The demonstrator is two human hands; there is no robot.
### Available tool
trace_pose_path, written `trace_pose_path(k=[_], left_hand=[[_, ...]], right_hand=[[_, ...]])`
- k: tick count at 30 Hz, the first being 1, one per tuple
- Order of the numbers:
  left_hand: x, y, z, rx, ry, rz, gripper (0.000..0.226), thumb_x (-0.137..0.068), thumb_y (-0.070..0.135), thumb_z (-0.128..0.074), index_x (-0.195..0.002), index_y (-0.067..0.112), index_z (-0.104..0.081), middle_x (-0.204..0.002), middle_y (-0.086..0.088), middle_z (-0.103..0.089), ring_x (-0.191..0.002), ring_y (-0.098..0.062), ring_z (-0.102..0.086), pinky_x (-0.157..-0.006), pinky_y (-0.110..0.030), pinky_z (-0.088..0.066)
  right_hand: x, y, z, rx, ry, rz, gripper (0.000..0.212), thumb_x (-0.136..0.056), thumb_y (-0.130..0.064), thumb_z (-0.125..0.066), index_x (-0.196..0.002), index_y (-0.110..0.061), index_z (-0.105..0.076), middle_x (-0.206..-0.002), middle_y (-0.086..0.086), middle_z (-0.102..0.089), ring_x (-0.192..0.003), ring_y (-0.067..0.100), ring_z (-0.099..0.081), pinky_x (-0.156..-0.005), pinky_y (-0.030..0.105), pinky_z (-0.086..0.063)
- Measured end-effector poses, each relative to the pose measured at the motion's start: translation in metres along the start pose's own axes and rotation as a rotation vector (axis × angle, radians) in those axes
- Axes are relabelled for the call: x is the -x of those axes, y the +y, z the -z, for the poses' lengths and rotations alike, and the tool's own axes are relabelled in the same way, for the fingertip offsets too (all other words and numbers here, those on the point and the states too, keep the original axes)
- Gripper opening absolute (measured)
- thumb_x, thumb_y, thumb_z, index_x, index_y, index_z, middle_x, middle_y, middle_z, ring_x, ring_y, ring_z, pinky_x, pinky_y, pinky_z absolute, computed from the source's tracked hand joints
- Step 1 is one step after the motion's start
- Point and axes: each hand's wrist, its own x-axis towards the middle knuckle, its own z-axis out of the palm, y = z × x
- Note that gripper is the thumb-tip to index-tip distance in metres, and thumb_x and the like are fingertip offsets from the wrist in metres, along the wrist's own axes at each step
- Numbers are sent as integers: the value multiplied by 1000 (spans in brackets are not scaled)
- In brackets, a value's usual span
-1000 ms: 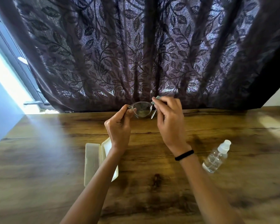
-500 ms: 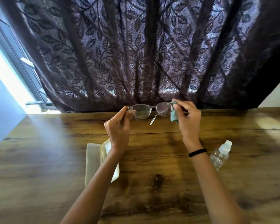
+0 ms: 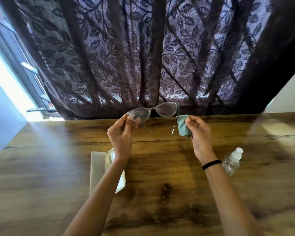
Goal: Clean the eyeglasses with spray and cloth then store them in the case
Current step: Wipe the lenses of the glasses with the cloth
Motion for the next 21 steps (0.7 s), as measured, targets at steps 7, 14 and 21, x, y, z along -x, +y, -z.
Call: trace_pose_path(k=[7, 14, 21], left_hand=[[1, -3, 5, 118, -9, 139, 22, -88, 6, -56, -107, -4, -64, -76, -3, -74, -74, -24, -70, -62, -21, -56], [4, -2, 6, 179, -57, 271, 17, -92, 10, -52, -96, 3, -67, -71, -2, -73, -69, -15, -70, -60, -18, -54], [4, -5, 11, 141, -89, 304, 15, -91, 13, -55, -96, 7, -67, -72, -4, -73, -70, -16, -70, -61, -19, -55]], right_hand=[[2, 6, 0, 30, -92, 45, 15, -82, -5, -62, -86, -19, -65, -71, -14, -72, -69, -2, -64, -56, 13, -49], [4, 4, -2, 40, -130, 93, 13, -79, -4, -66, -84, -15, -65, -69, -12, -72, -69, -1, -64, -55, 13, -48], [4, 5, -3, 82, -90, 178, 16, -79, -4, -67, -80, -18, -62, -71, -10, -71, -72, 2, -64, -65, 16, -51]])
